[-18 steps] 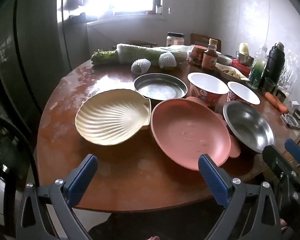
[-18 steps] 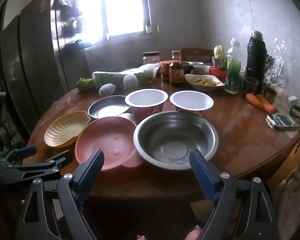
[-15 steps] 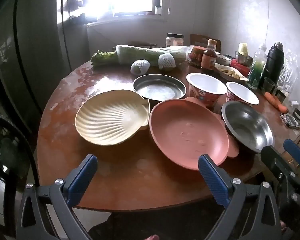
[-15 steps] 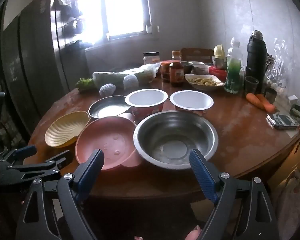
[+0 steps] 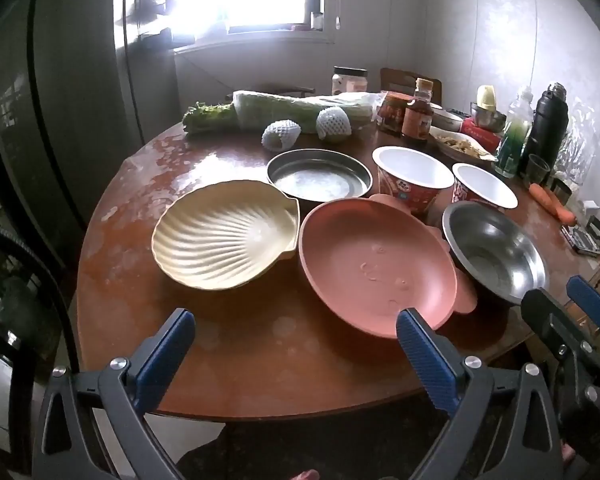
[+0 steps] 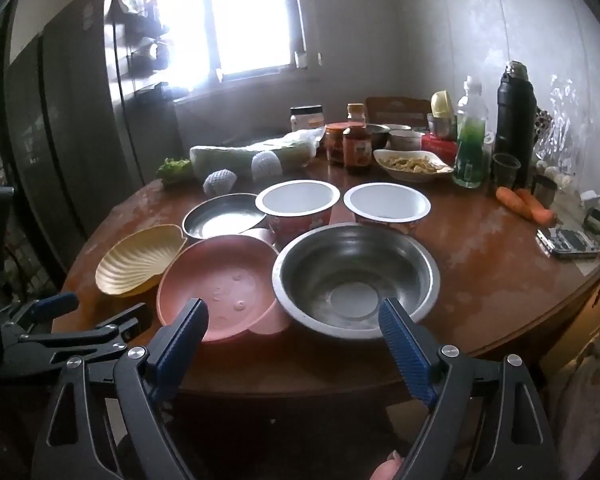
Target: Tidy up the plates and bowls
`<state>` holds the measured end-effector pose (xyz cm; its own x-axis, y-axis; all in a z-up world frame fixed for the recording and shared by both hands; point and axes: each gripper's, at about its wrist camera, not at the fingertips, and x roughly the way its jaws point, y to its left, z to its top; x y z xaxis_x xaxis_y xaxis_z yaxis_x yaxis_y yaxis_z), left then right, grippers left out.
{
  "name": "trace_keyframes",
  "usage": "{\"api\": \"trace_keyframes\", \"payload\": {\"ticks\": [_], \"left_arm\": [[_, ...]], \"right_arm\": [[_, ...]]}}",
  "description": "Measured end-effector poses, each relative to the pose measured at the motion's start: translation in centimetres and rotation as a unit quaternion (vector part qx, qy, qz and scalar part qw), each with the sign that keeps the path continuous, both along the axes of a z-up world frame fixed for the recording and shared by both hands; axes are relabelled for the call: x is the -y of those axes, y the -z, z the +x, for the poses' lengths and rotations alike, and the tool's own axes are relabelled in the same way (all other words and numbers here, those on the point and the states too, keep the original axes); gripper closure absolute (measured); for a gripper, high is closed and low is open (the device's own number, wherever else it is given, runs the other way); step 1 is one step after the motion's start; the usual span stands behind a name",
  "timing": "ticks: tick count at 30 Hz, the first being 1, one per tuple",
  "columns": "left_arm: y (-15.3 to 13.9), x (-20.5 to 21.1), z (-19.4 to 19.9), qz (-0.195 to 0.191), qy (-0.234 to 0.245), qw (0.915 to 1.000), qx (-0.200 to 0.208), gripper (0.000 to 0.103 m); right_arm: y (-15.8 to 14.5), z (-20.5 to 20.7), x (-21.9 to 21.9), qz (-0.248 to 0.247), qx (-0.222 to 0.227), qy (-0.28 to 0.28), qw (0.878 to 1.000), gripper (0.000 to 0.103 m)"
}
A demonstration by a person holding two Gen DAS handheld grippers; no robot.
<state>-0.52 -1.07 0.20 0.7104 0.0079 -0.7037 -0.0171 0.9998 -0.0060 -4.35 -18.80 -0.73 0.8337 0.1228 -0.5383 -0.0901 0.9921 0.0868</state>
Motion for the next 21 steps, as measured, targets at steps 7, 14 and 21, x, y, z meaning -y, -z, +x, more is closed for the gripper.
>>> {"api": "trace_keyframes", "payload": {"ticks": [7, 14, 21], "left_arm": [[-0.06, -0.17, 0.05, -0.003, 0.000, 1.0000, 0.002, 0.002], [-0.15, -0.16, 0.10, -0.004, 0.000, 1.0000, 0.002, 0.002], [-0.19, -0.12, 0.12, -0.003, 0.001, 1.0000, 0.003, 0.002]], "right_arm": [[0.01, 0.09, 0.02, 0.002, 0.000, -0.001, 1.000, 0.015], [0.05, 0.11, -0.12, 0.000, -0.004, 0.002, 1.000, 0.015], [0.19, 0.24, -0.17, -0.003, -0.009, -0.001, 1.000, 0.015]]}}
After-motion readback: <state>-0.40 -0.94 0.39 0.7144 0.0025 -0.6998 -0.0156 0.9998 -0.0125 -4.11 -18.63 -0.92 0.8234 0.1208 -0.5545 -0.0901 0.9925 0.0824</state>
